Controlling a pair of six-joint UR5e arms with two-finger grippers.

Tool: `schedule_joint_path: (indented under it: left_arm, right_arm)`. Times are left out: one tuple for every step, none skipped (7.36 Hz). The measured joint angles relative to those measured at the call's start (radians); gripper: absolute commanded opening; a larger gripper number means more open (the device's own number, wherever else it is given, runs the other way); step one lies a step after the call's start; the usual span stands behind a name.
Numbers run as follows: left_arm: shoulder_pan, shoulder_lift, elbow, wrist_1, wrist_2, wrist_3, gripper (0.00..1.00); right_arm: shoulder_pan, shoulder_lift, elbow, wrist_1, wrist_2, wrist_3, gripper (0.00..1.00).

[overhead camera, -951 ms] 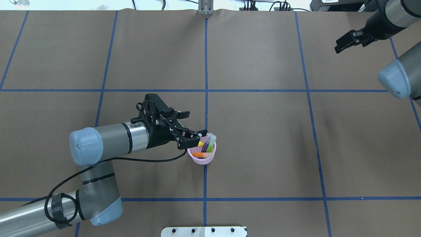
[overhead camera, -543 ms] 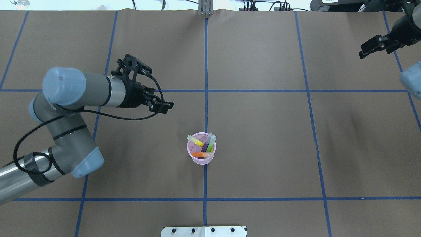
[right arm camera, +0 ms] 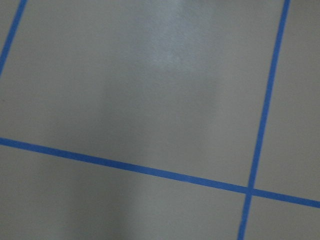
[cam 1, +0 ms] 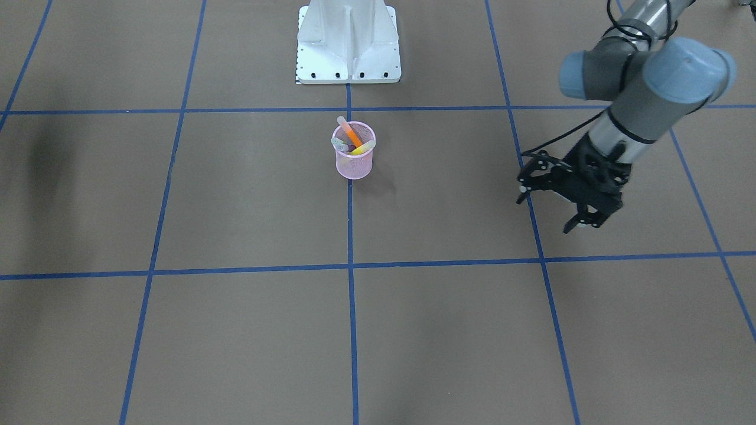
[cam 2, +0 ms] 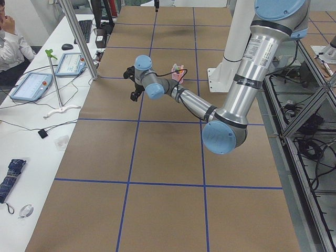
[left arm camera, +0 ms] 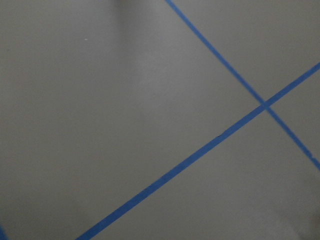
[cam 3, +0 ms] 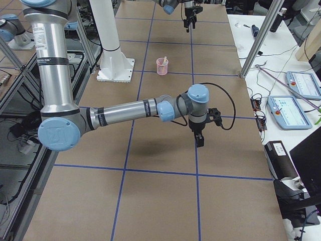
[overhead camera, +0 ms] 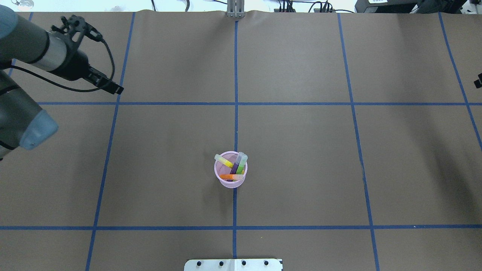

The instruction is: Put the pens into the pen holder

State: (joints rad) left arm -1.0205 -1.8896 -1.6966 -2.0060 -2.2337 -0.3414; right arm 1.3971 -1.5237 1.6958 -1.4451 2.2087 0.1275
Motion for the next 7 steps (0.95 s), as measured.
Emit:
schedule_joint_path:
  left_arm:
    - [-0.087, 0.044, -0.001, 0.049, -0.059, 0.095, 1.00]
    - [-0.161, 0.082, -0.002, 0.112, -0.094, 0.200, 1.00]
    - [-0.227, 0.122, 0.000, 0.171, -0.110, 0.307, 1.00]
    - [-0.293, 0.166, 0.001, 0.215, -0.122, 0.407, 1.00]
    - [-0.359, 0.198, 0.002, 0.258, -0.141, 0.478, 1.00]
    - [-0.418, 0.222, 0.001, 0.305, -0.158, 0.517, 1.00]
    - [-0.453, 0.258, 0.007, 0.332, -0.154, 0.534, 1.00]
  right_arm:
    - [0.045, -0.046, -0.001, -0.005, 0.002, -0.065, 1.00]
    - [0.092, -0.083, -0.001, -0.014, 0.007, -0.132, 1.00]
    - [0.133, -0.107, -0.001, -0.045, 0.016, -0.178, 1.00]
    - [0.155, -0.116, 0.000, -0.103, 0.025, -0.198, 1.00]
    - [0.164, -0.118, 0.002, -0.152, 0.029, -0.207, 1.00]
    - [0.167, -0.121, 0.001, -0.174, 0.030, -0.207, 1.00]
    - [0.168, -0.123, -0.004, -0.178, 0.029, -0.201, 1.00]
